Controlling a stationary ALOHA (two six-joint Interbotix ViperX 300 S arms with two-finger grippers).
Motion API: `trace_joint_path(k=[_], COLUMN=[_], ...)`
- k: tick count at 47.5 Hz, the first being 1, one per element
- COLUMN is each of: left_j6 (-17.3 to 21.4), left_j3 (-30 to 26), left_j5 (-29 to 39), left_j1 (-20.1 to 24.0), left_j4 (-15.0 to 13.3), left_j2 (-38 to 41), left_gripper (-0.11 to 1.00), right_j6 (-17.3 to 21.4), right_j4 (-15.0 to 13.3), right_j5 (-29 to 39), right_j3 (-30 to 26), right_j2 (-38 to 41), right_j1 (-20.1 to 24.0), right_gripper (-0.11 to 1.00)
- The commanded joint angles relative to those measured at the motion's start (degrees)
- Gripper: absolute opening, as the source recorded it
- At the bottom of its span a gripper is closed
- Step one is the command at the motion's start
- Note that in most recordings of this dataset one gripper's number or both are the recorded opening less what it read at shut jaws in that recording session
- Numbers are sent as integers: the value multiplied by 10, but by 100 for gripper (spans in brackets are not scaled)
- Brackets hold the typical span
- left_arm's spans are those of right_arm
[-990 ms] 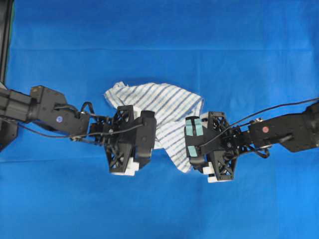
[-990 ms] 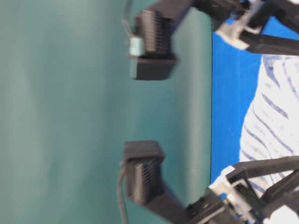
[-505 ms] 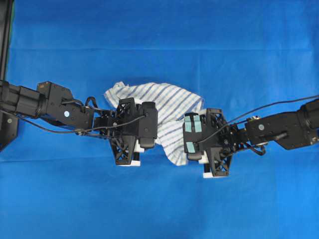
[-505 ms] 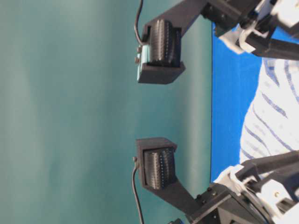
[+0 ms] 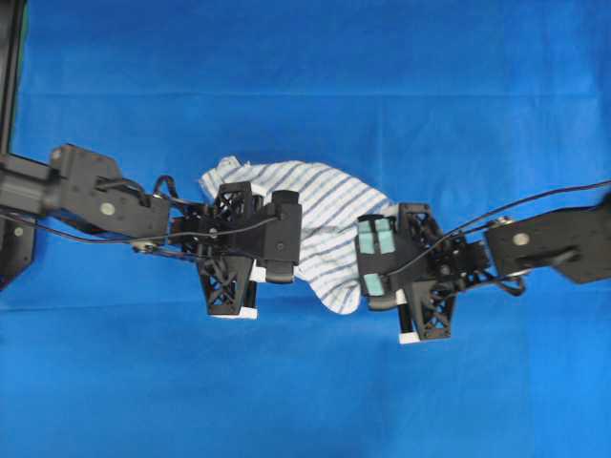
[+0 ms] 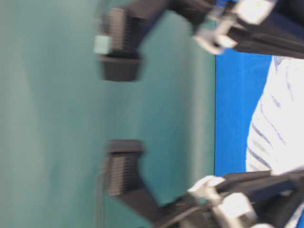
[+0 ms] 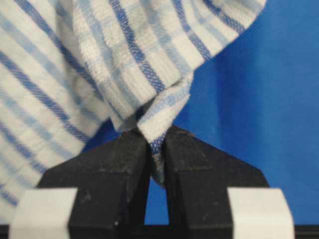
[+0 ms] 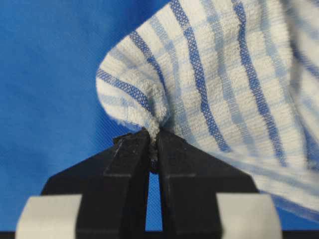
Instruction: Lift the towel with both arms.
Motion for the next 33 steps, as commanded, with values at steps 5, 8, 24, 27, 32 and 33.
trace_joint_path(k=[5, 8, 24, 27, 32, 33], left_j6=[0, 0, 1, 1, 4, 4], left_j3=[-19, -23, -50, -57, -75, -78], left_j5=[59, 77, 142, 152, 171, 175], left_j1=[11, 20, 68, 80, 98, 101], left_j4=[0, 0, 3, 3, 4, 4], left_j2=[-89, -114, -268, -289, -322, -326], left_gripper=[4, 4, 4, 4, 4, 4], right_j6=[-3, -4, -6, -6, -8, -8], right_j4=[-21, -33, -102, -114, -133, -140], right_j5=[67, 90, 124, 143, 176, 185], right_j3=[-27, -33, -63, -81, -111, -120], right_j2=[-107, -142, -269, -283, -297, -301], right_j1=[-10, -17, -60, -67, -74, -75], right_gripper=[5, 5, 5, 5, 5, 5])
